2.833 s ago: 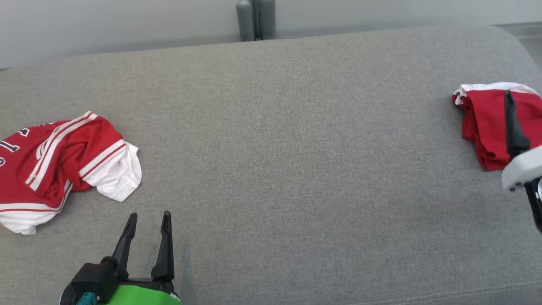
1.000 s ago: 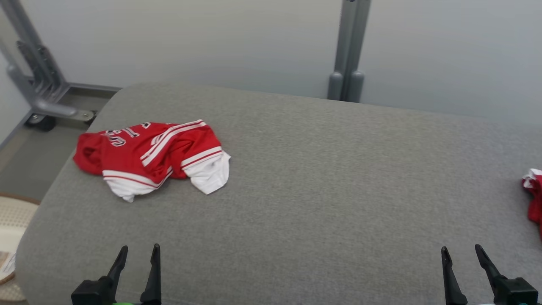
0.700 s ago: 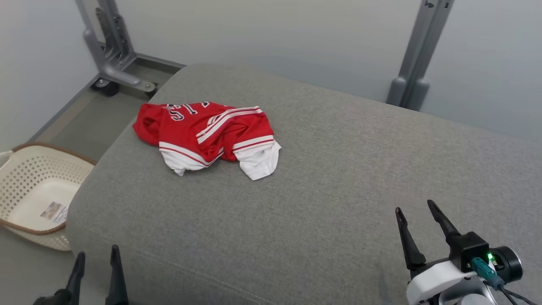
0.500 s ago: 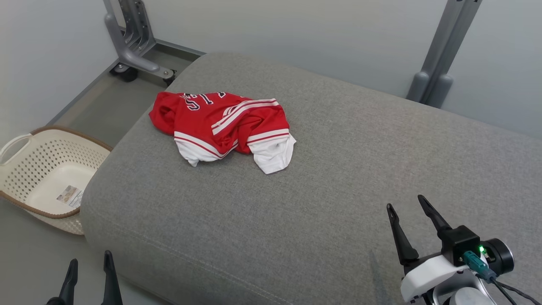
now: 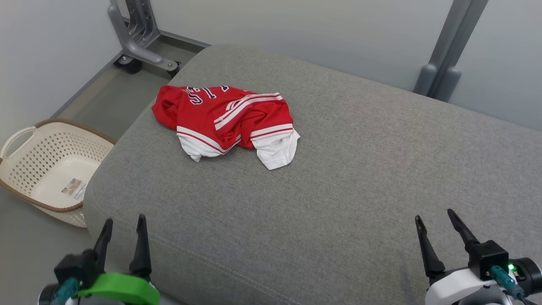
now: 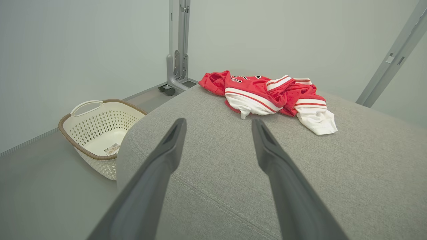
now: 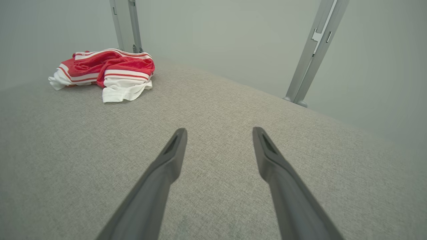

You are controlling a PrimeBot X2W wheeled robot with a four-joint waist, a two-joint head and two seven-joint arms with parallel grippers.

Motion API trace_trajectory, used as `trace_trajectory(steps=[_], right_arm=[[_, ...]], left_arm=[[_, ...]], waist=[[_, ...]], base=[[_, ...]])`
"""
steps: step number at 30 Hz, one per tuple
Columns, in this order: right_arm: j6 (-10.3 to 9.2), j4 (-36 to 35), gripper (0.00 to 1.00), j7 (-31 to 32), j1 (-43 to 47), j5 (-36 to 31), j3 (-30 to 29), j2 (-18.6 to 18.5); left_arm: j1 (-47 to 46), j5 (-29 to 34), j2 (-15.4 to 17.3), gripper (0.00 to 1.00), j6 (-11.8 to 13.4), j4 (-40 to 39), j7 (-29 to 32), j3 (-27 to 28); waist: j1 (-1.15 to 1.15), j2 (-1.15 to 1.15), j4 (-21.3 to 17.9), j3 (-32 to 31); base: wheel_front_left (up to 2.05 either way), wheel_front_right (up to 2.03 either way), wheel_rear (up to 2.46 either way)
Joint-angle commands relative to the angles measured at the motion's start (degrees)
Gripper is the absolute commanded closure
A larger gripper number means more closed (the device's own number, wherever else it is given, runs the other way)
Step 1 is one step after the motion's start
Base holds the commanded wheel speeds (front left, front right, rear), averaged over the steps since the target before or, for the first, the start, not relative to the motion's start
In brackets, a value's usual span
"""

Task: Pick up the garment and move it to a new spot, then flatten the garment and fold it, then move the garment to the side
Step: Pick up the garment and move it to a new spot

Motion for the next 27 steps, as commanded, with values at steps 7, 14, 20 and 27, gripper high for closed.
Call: trace_trajectory(steps=[7, 14, 20, 27], right_arm=[[-0.08, -3.8, 0.00, -0.2, -3.9, -2.4, -2.1, -5.4], [-0.09, -6.0, 0.00, -0.2, -8.8, -2.8, -3.6, -9.8], [-0.08, -7.0, 0.00, -0.2, -11.2, -2.9, -3.4, -11.6], [-0.08, -7.4, 0.00, -0.1, -12.4, -2.7, -2.8, -11.5]], left_arm=[[-21.3, -7.4, 3.2, 0.00, -0.1, 9.7, 4.7, -4.4], [-38.8, -14.5, 5.1, 0.00, -0.1, 22.1, 8.8, -7.4], [-47.2, -20.4, 4.3, 0.00, -0.1, 31.5, 11.0, -9.9], [-50.8, -26.7, 5.0, 0.00, -0.1, 40.1, 14.7, -15.3]], waist=[[0.00, 0.00, -3.8, 14.7], [0.00, 0.00, -7.6, 25.7], [0.00, 0.00, -9.5, 30.4], [0.00, 0.00, -12.1, 31.3]], base=[[0.00, 0.00, 0.00], [0.00, 0.00, 0.00], [0.00, 0.00, 0.00], [0.00, 0.00, 0.00]])
